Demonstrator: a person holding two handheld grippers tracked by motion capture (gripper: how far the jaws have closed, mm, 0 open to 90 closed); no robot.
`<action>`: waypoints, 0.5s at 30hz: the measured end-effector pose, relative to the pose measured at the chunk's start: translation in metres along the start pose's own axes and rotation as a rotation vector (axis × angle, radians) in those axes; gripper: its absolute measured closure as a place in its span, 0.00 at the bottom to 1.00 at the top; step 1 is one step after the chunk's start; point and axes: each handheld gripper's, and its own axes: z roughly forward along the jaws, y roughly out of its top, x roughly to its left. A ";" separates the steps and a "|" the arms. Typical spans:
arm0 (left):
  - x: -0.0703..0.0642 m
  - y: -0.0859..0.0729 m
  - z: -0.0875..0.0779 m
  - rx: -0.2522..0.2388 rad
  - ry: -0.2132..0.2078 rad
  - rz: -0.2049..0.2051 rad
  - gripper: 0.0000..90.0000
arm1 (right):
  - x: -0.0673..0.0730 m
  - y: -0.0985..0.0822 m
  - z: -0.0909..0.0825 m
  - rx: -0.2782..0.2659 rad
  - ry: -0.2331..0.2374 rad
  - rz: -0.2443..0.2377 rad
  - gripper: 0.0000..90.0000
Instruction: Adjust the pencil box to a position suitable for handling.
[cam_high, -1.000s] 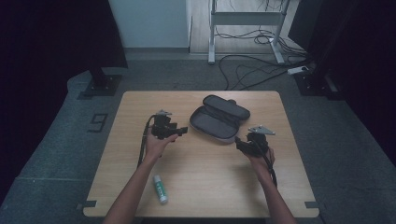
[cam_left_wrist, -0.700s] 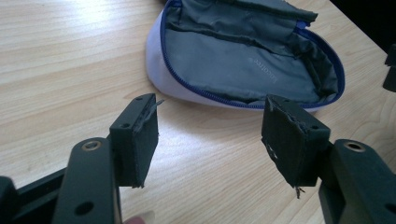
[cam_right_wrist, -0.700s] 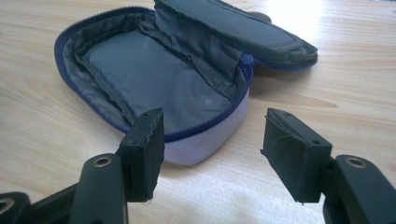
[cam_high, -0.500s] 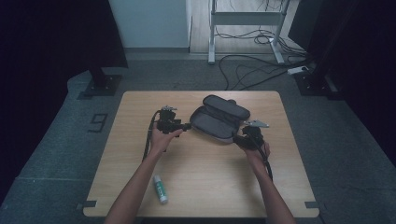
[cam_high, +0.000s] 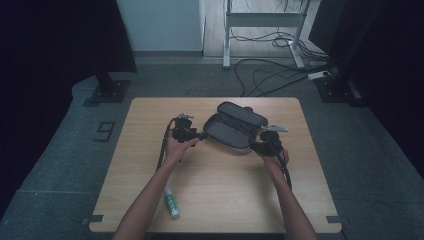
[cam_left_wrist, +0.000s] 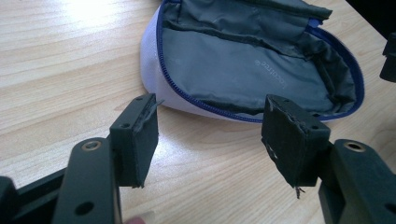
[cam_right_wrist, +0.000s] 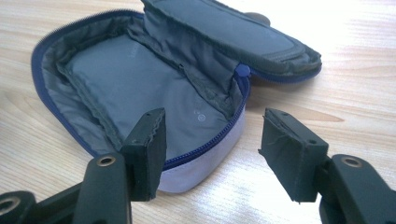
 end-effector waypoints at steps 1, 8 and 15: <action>0.000 0.000 0.001 0.002 -0.003 -0.002 0.41 | 0.000 0.000 0.001 0.002 -0.001 0.003 0.44; 0.007 0.001 0.007 -0.011 0.009 -0.017 0.42 | -0.005 -0.001 0.006 0.003 0.005 0.012 0.46; 0.008 0.009 0.009 -0.003 0.015 -0.012 0.41 | -0.008 -0.002 0.009 0.012 0.009 0.006 0.46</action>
